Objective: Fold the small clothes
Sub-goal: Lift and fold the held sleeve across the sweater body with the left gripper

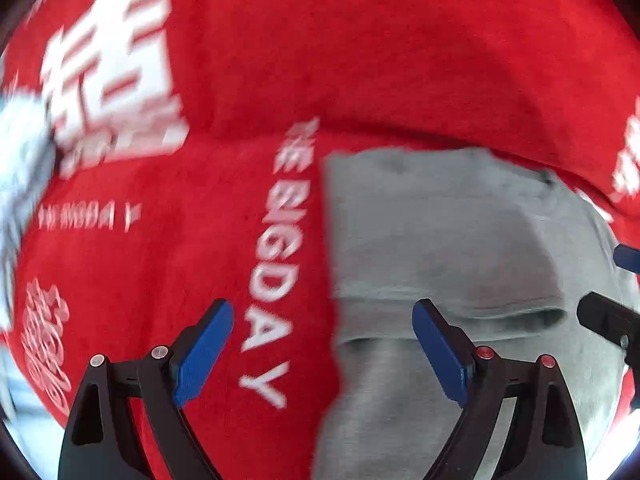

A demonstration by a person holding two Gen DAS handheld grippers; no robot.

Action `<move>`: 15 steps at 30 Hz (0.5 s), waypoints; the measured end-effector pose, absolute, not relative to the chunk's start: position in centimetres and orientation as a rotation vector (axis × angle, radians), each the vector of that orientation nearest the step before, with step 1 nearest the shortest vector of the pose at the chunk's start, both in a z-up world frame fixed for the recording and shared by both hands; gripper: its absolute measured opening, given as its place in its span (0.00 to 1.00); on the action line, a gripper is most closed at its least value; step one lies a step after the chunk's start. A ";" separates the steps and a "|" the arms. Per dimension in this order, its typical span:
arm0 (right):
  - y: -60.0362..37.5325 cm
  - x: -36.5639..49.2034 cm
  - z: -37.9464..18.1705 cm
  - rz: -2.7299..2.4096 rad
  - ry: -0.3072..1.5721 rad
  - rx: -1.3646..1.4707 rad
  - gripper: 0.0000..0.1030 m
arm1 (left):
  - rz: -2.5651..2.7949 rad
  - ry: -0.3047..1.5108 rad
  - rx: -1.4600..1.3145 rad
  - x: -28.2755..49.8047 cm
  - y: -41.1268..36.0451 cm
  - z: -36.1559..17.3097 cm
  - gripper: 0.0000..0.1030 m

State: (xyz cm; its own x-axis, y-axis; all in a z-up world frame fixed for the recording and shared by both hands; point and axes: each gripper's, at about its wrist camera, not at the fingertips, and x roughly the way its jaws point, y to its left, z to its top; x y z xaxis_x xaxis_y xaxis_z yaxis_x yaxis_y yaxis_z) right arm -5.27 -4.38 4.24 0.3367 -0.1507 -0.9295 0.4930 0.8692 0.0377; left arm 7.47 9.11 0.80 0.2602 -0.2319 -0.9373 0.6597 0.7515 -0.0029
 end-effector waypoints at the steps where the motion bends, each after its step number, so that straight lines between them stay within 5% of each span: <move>1: -3.7 -4.4 3.9 -0.412 1.163 0.311 1.00 | -0.625 1.203 0.406 8.2 9.7 -0.1 0.89; 7: -1.6 -1.3 0.2 -0.365 1.271 0.112 0.99 | -0.606 1.222 0.432 8.2 9.7 -2.6 0.89; 10: -1.3 -0.6 -2.7 -0.384 1.368 -0.031 0.84 | -0.603 1.221 0.434 8.4 9.5 -2.7 0.89; 11: -1.4 -0.7 -2.6 -0.372 1.336 -0.023 0.70 | -0.602 1.220 0.442 8.3 9.0 -2.9 0.89; 12: -1.7 -0.7 -2.3 -0.385 1.319 -0.013 0.22 | -0.602 1.218 0.444 8.4 8.6 -2.9 0.89; 13: -2.1 -0.7 -1.9 -0.405 1.309 -0.002 0.11 | -0.605 1.217 0.447 8.4 8.6 -2.9 0.89; 15: -4.4 -1.4 -0.2 -0.493 1.219 0.154 0.10 | -0.611 1.206 0.463 8.3 8.4 -2.9 0.89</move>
State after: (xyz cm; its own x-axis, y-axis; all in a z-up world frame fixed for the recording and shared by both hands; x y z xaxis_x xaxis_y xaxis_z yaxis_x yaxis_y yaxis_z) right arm -1.45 -4.41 -0.17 0.2543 -0.2805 -0.9256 0.4422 0.8848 -0.1466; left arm 8.27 8.39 -2.94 0.2317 -0.1886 -0.9543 0.6580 0.7530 0.0110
